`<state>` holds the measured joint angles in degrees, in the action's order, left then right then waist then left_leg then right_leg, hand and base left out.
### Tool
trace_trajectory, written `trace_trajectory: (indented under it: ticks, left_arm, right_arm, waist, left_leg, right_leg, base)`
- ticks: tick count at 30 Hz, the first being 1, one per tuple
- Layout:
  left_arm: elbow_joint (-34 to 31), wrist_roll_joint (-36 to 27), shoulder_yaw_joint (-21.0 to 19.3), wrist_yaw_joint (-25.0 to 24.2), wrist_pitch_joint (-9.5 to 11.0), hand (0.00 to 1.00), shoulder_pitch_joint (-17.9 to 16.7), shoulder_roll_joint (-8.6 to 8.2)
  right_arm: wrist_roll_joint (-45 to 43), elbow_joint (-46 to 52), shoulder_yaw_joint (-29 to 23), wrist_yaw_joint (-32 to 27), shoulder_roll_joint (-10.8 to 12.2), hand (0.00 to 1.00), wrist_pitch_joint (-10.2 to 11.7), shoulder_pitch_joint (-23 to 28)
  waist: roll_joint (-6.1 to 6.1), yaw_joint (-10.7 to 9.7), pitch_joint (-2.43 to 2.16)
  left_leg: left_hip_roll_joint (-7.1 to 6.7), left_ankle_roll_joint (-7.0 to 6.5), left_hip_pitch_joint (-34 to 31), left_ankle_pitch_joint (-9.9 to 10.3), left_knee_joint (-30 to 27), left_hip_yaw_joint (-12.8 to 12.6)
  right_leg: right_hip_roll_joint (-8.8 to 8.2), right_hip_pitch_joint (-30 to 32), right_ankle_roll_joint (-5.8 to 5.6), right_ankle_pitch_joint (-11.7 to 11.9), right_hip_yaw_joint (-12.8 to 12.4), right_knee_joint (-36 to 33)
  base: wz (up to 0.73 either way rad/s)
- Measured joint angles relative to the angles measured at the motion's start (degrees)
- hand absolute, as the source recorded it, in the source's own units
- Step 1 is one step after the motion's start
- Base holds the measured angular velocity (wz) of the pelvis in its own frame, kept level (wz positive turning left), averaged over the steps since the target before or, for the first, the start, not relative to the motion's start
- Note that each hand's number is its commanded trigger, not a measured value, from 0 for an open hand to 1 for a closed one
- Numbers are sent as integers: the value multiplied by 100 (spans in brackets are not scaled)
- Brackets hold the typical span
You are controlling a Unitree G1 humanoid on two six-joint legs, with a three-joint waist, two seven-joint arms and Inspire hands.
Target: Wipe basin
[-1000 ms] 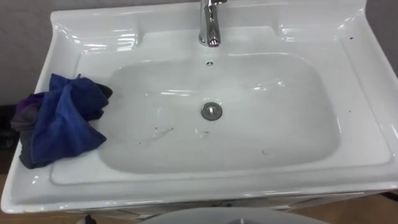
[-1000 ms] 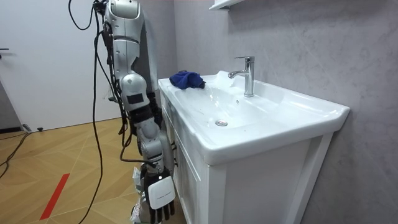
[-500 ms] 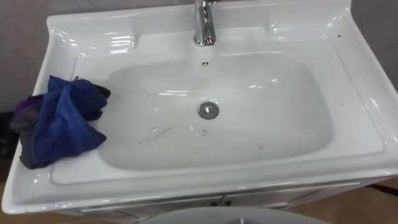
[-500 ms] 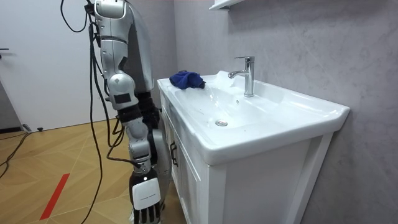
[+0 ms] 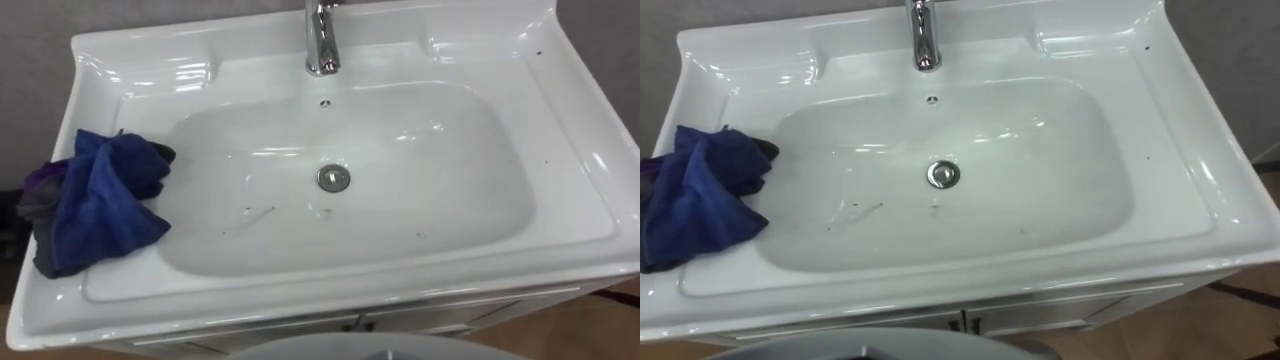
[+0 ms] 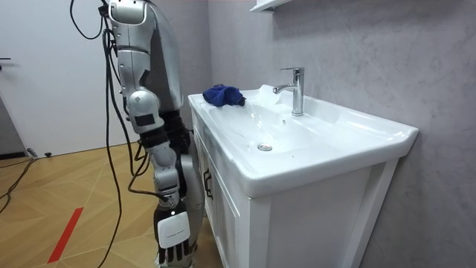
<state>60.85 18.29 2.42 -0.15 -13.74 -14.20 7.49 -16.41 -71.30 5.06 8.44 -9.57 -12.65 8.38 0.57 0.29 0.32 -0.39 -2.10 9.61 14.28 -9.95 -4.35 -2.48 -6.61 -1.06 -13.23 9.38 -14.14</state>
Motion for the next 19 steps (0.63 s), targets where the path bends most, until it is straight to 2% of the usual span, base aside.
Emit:
trace_trajectory:
  ticks: [19]
  left_arm:
    - [0, -1, 78, -69, -9, 0, 5, 0]
  right_arm:
    - [7, 10, 48, 140, 105, 0, 1, -52]
  waist:
    - [-65, 1, -1]
  left_leg:
    - [-43, -2, 0, 2, -77, -3]
  right_leg:
    - [-52, 71, -3, -149, -77, -134]
  base:
    - [0]
